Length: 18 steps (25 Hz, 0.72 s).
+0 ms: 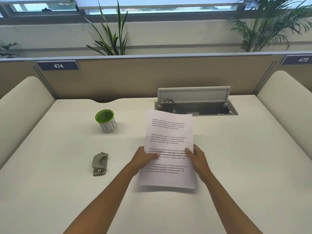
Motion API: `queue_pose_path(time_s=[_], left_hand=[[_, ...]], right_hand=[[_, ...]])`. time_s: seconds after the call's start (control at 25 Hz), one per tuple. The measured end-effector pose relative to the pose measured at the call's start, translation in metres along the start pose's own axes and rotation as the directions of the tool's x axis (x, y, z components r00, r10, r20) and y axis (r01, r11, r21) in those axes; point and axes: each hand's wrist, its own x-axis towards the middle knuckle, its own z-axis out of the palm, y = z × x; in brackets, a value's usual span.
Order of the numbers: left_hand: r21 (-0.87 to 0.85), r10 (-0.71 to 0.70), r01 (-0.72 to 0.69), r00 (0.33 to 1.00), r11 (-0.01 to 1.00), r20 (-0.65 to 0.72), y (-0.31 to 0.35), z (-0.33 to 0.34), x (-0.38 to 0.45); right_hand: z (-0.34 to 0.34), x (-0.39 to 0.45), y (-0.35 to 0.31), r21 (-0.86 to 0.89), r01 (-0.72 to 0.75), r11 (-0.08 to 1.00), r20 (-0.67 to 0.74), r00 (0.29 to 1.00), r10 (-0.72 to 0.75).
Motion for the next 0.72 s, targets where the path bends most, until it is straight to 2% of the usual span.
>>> queue_pose_path(time_s=[0.32,0.52,0.72], left_hand=[[0.021,-0.023,0.021,0.994,1.0,0.111,0.007,0.053,0.028],[0.051,-0.053,0.052,0.998,0.997,0.03,0.015,0.09,0.046],[0.285,0.06,-0.072,0.997,0.956,0.05,0.002,0.126,0.056]], right_hand=[[-0.063,0.016,0.015,-0.093,-0.103,0.99,-0.063,0.993,0.097],[-0.117,0.037,0.016,-0.195,-0.138,0.971,-0.136,0.984,0.113],[-0.17,0.063,0.023,-0.384,-0.183,0.905,-0.267,0.96,0.081]])
